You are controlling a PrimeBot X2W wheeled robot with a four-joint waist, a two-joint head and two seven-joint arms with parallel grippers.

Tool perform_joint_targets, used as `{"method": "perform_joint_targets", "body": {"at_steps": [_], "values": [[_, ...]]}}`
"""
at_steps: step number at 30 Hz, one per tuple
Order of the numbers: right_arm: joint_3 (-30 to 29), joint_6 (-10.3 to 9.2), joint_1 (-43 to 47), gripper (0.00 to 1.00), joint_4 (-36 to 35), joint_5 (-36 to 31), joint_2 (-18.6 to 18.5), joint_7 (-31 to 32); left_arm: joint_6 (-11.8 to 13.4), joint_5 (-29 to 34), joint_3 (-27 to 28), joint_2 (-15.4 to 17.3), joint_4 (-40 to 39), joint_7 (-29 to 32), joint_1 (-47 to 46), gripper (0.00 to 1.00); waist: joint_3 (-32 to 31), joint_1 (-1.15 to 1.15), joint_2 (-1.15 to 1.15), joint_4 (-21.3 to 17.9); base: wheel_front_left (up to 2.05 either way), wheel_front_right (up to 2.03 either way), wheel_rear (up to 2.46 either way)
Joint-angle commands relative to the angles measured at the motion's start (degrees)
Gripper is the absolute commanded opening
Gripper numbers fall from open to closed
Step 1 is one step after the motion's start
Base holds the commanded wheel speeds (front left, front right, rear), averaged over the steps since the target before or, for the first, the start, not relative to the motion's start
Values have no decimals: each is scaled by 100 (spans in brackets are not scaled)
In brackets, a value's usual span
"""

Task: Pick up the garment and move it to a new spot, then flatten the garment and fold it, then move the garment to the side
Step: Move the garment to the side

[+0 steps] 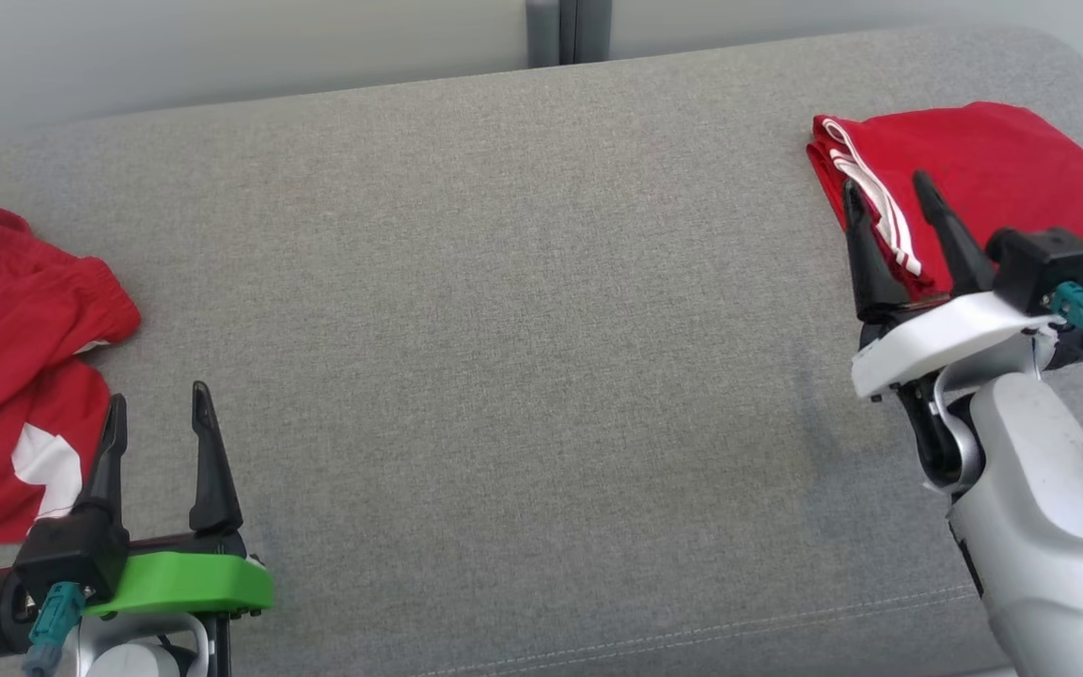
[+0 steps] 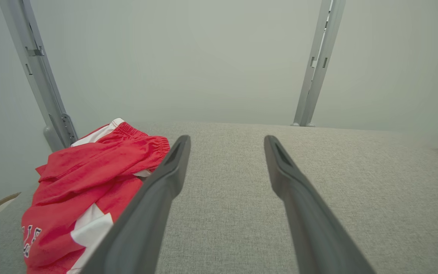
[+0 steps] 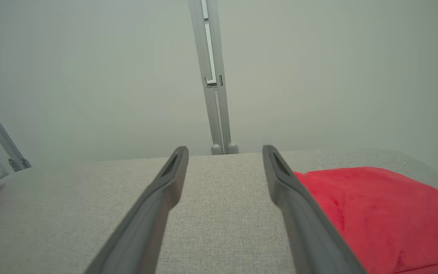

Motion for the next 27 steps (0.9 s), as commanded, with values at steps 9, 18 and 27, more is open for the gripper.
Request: {"method": "perform_joint_targets", "body": {"at_steps": [9, 18, 27], "values": [[-122, -2, 1033, 100, -662, -455, 477, -17, -20, -33, -91, -38, 117, -15, 173, 100, -289, 0, 0, 154, 0, 0, 0], [-68, -2, 1759, 100, -1075, -525, 725, -17, 13, -76, -40, -52, 186, -15, 399, 100, -593, 0, 0, 130, 0, 0, 0], [-399, -2, 2429, 100, -1335, -1054, 864, -17, -8, 203, -188, 15, 345, -14, 666, 100, -875, 0, 0, 239, 0, 0, 0]]}}
